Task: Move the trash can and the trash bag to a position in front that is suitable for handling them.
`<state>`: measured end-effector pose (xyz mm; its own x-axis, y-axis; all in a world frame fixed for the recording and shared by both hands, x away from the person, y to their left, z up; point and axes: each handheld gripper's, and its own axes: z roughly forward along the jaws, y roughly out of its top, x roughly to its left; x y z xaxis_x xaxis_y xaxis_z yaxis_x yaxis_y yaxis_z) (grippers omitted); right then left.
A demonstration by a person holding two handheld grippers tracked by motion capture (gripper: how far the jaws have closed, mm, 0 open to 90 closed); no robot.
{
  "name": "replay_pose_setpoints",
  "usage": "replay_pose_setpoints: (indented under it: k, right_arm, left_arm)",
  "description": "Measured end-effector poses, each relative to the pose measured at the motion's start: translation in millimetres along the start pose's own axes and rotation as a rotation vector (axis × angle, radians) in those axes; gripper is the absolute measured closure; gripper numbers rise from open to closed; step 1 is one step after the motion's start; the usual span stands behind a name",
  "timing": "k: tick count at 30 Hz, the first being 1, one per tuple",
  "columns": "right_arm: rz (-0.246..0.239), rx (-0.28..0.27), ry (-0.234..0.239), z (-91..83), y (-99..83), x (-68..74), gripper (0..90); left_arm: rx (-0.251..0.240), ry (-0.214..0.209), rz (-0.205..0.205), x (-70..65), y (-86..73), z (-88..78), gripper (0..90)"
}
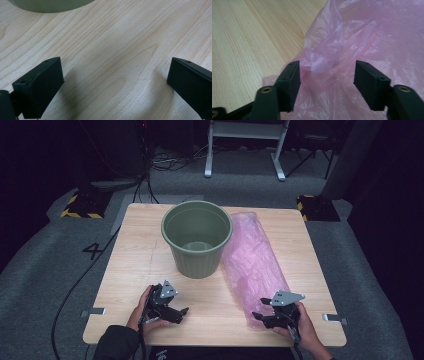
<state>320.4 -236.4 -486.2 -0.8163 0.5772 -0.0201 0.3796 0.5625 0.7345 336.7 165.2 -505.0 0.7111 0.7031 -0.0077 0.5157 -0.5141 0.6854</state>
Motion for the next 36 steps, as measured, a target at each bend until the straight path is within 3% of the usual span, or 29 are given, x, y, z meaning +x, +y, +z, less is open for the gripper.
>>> replay_pose_setpoints:
  k: [3, 8, 12, 13, 14, 15, 16, 18, 19, 22, 25, 28, 29, 32, 36]
  right_arm:
    - [-0.010, -0.038, -0.036, -16.6, 0.5, 3.4, 33.0]
    - [-0.018, -0.077, -0.047, -34.9, -1.1, 3.6, 32.9]
    - [-0.008, -0.095, -0.092, -50.1, -3.9, -4.1, 34.2]
    - [0.002, -0.100, -0.113, -57.1, -7.2, -13.0, 35.5]
    - [0.002, -0.100, -0.113, -57.1, -7.2, -13.0, 35.5]
    - [0.022, -0.099, -0.139, -63.9, -11.9, -25.3, 37.9]
    - [0.022, -0.099, -0.139, -63.9, -11.9, -25.3, 37.9]
    - [0.037, -0.076, -0.196, -69.4, -20.0, -41.6, 42.5]
    - [0.069, -0.053, -0.224, -72.3, -28.9, -54.3, 46.7]
    - [0.091, -0.007, -0.258, -71.9, -39.0, -65.8, 50.0]
    - [0.135, 0.018, -0.196, -65.0, -53.3, -78.6, 53.2]
    - [0.149, 0.019, -0.163, -59.6, -55.9, -80.3, 55.0]
    - [0.151, 0.018, -0.157, -52.9, -56.4, -79.2, 56.6]
    - [0.133, 0.015, -0.122, -45.4, -54.7, -75.0, 57.2]
    - [0.100, -0.007, -0.080, -39.5, -48.3, -65.4, 57.7]
  left_arm:
    - [0.000, -0.002, 0.001, -0.1, 0.2, 0.3, 0.2]
    - [0.000, -0.002, 0.005, 0.1, 0.3, 0.4, 0.2]
    - [-0.001, -0.005, 0.004, -0.5, 0.7, 1.0, 0.2]
    - [-0.003, -0.006, 0.005, -0.7, 0.8, 1.2, 0.2]
    - [-0.003, -0.006, 0.005, -0.7, 0.8, 1.2, 0.2]
    - [-0.003, -0.006, 0.005, -0.8, 0.8, 1.2, 0.2]
    - [-0.004, -0.007, 0.009, -1.0, 0.9, 1.3, 0.2]
    - [-0.004, -0.017, 0.019, -2.6, 1.5, 1.9, 0.2]
    - [0.001, -0.023, 0.031, -4.7, 2.8, 2.6, 0.2]
    - [-0.001, -0.033, 0.038, -7.0, 3.8, 3.8, 0.2]
    - [-0.001, -0.033, 0.038, -8.6, 5.0, 5.0, 0.1]
    - [-0.003, -0.032, 0.035, -9.7, 5.1, 4.4, 0.7]
    - [-0.011, -0.028, 0.033, -10.5, 5.7, 3.5, 5.1]
    - [-0.021, -0.025, 0.021, -11.9, 7.7, 3.2, 14.0]
    - [-0.012, -0.035, 0.035, -15.0, 10.8, 4.4, 16.0]
